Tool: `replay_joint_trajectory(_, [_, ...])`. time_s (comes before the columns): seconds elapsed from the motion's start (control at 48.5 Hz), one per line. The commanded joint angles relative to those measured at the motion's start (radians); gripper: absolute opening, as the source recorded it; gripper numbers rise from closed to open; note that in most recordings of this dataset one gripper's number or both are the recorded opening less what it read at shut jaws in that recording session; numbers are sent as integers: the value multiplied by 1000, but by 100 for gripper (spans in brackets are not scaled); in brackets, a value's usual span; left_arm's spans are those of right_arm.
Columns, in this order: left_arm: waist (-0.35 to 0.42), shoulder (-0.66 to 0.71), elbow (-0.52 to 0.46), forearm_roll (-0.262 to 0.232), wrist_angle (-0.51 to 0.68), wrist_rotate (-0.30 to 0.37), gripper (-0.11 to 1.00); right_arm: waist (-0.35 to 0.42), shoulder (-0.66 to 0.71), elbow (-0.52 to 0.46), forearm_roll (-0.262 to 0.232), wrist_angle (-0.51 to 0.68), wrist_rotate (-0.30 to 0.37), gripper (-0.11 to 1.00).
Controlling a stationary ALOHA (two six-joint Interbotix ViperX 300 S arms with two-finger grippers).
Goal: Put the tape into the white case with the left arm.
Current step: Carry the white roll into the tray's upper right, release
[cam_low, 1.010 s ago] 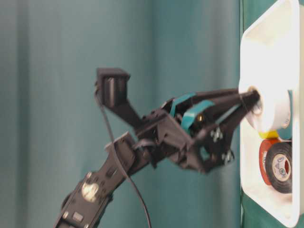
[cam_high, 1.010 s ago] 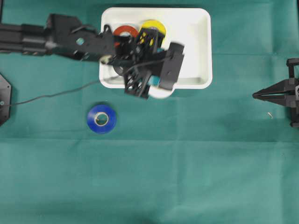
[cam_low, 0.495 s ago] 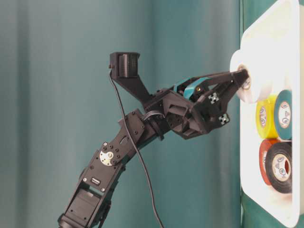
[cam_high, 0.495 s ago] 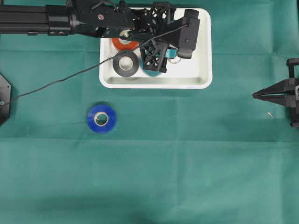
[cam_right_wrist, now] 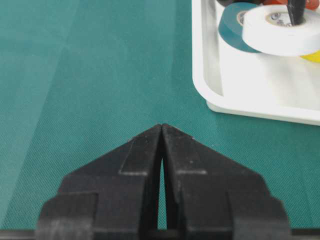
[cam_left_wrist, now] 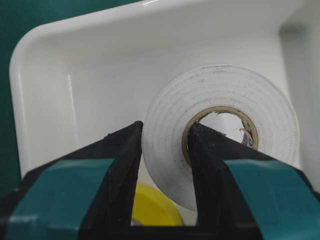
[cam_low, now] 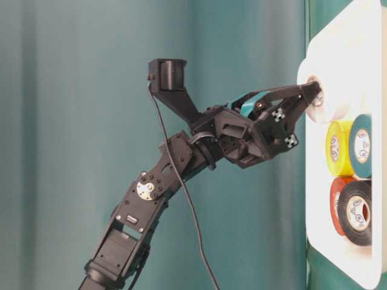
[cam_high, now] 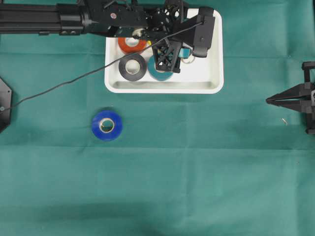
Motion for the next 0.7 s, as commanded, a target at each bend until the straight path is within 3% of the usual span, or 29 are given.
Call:
replay_joint_trajectory(0.0, [5,-15,-40,-3,-11,-6,27,-2,8,-12,0,-11,3,-9])
replay_joint_trajectory(0.392, [23,-8,-54,-3,-12,-12,29,-2,8,-11,0,-11,3,-9])
replay_joint_trajectory(0.577, [21,-12,-48,-3,-12,-11,82,-2,8,-11,0,-11,3,-9])
replay_joint_trajectory(0.68, [17,-21,-40,-3,-9,-12,98,-2,9,-11,0,-11,2,-9])
